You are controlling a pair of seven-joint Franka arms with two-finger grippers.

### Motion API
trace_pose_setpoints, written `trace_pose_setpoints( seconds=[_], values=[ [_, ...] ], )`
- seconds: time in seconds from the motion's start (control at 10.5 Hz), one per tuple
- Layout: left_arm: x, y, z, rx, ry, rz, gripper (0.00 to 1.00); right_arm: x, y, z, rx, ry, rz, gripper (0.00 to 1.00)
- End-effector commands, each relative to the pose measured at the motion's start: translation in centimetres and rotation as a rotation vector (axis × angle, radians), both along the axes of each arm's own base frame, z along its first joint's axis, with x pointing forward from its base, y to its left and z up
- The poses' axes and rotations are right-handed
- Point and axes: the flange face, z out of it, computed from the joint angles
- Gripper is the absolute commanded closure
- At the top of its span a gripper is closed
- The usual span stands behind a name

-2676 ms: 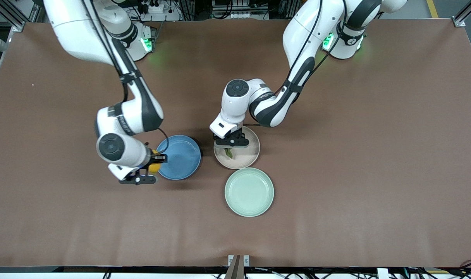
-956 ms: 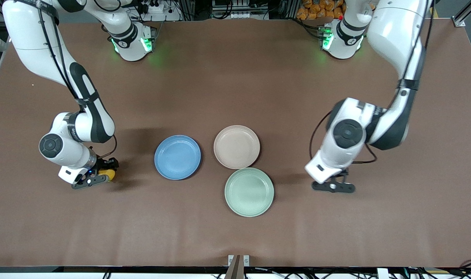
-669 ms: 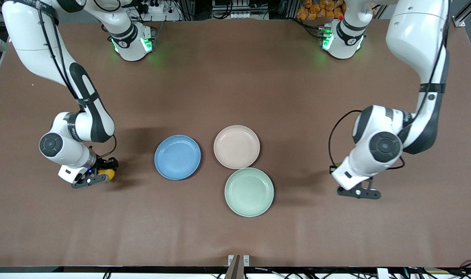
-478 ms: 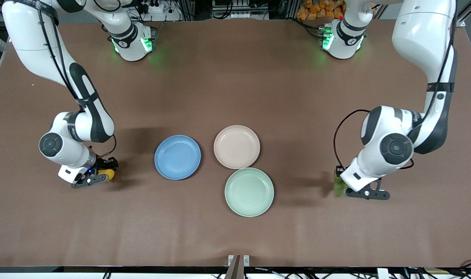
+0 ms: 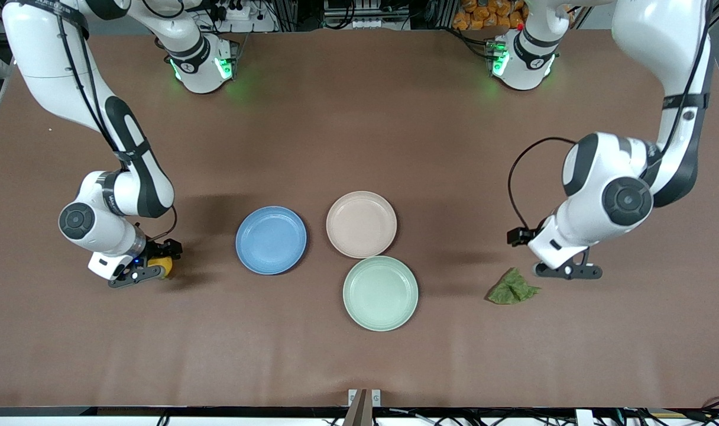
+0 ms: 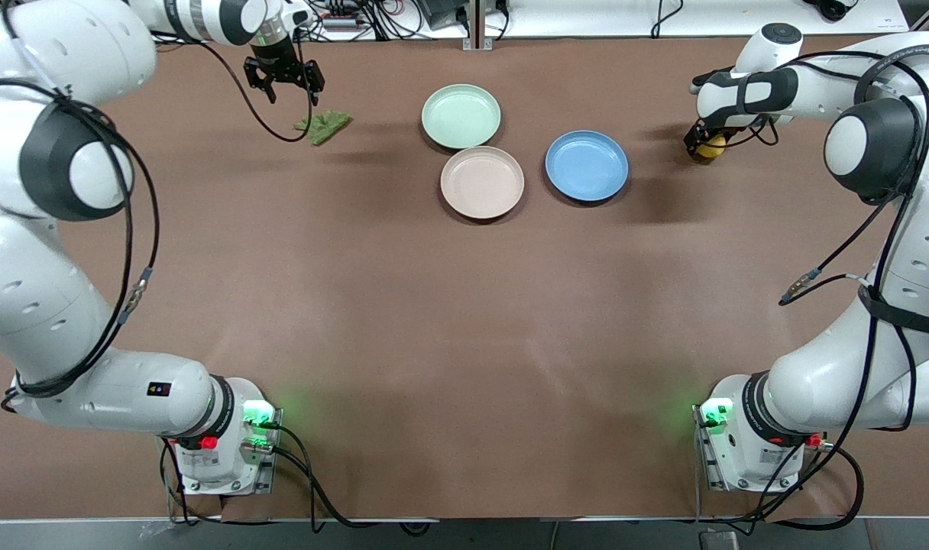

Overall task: Pick lemon and lettuce from blue and beige plates
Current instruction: 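Lower the lemon onto the table with the right gripper and open it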

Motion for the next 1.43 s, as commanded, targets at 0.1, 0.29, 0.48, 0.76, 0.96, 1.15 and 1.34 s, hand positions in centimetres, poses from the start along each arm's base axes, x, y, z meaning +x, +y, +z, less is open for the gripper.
trace_pose_setpoints(
  seconds=[0.1,0.29,0.48,0.76,0.96,1.15,1.34],
  values=[
    [-5.6,1.3,4.7,-0.005,-0.037,0.012,0.0,0.9,-0.2,2.5,0.052,0.062,-0.048,0.0],
    [-7.6,1.6,8.1,-0.025,-0.08,0.023,0.0,1.9,0.1,4.9,0.078,0.113,-0.063,0.0],
    [-8.0,0.4,12.0,-0.059,-0.146,0.022,0.0,2.8,0.6,7.5,0.084,0.158,-0.092,0.0],
    [-7.7,1.0,19.3,-0.073,-0.276,0.012,0.0,4.0,1.2,12.1,0.087,0.201,-0.124,0.0],
    [-8.7,1.5,22.8,-0.055,-0.238,0.015,0.0,4.1,1.2,16.4,0.085,0.211,-0.146,0.0],
    [-9.8,1.7,26.6,-0.025,-0.175,-0.059,0.0,3.5,1.1,21.4,0.084,0.181,-0.142,0.0],
    [-10.3,2.2,28.6,-0.014,-0.112,-0.142,0.0,2.4,1.1,26.4,0.089,0.153,-0.14,0.0]
  ],
)
